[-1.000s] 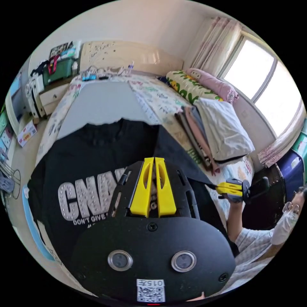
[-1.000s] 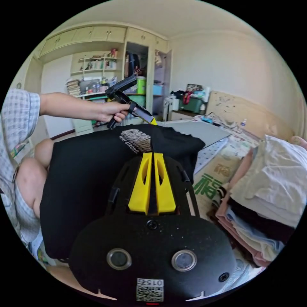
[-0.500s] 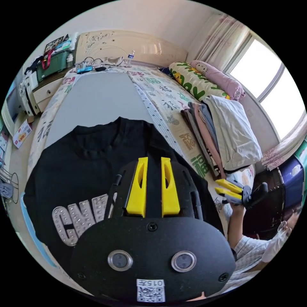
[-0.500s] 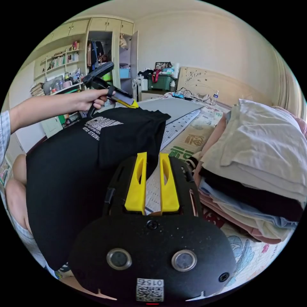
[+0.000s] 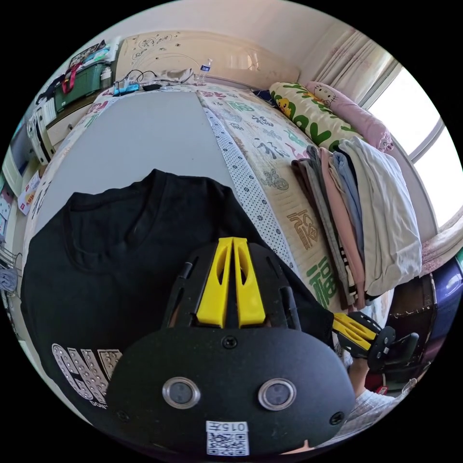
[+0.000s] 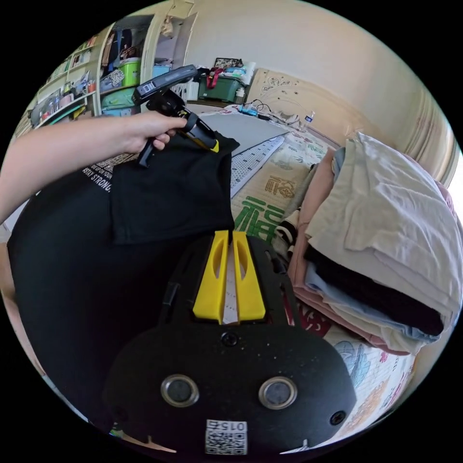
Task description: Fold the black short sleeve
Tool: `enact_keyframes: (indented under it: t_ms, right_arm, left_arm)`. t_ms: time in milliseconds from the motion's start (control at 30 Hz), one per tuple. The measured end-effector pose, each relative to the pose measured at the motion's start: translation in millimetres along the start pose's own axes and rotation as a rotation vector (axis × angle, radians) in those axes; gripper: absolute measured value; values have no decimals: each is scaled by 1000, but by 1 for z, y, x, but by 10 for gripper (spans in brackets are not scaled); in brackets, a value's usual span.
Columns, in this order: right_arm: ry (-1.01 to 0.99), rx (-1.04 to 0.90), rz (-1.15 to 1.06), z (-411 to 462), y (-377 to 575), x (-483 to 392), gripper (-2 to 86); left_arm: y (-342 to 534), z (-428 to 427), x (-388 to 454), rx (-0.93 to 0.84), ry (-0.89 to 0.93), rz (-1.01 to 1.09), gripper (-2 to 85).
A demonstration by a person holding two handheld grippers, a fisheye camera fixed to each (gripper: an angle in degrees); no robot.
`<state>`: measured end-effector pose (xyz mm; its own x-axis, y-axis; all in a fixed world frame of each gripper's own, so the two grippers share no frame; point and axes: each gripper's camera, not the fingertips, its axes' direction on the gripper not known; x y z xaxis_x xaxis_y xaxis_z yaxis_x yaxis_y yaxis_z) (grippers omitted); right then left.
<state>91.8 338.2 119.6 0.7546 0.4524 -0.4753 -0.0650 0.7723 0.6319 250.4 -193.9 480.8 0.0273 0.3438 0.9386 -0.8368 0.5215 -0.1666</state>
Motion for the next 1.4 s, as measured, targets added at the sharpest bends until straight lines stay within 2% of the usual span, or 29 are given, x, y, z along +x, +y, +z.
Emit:
enact_keyframes:
  t_ms: [400, 667, 800, 867, 967, 1100, 1200, 1300, 1400]
  right_arm:
    - [7, -52, -7, 2, 5, 19, -3]
    - [7, 46, -12, -24, 23, 37, -2]
    - [14, 73, 4, -33, 28, 48, -6]
    - [73, 66, 103, -38, 31, 66, -7]
    - [-18, 88, 140, -46, 36, 90, -5]
    - [-90, 121, 173, -56, 40, 112, -1]
    - [-121, 150, 132, -66, 39, 117, 12]
    - [-158, 162, 19, -77, 33, 108, 40]
    - [-213, 152, -121, -86, 22, 89, 71]
  left_arm:
    - [-19, 7, 12, 1, -73, 13, -1]
    - [-18, 13, -8, 31, 31, -34, 84]
    - [-23, 22, -6, 76, 6, -31, 28]
    - [-27, 22, -3, 132, -24, -19, 19]
    - [-31, 30, 0, 154, -28, 12, 21]
    - [-31, 42, -11, 82, 30, 12, 53]
    - [-15, 24, -30, 129, 56, -7, 67]
    - [13, 10, -55, 64, 169, -6, 76]
    - [57, -5, -84, 11, 138, -13, 85]
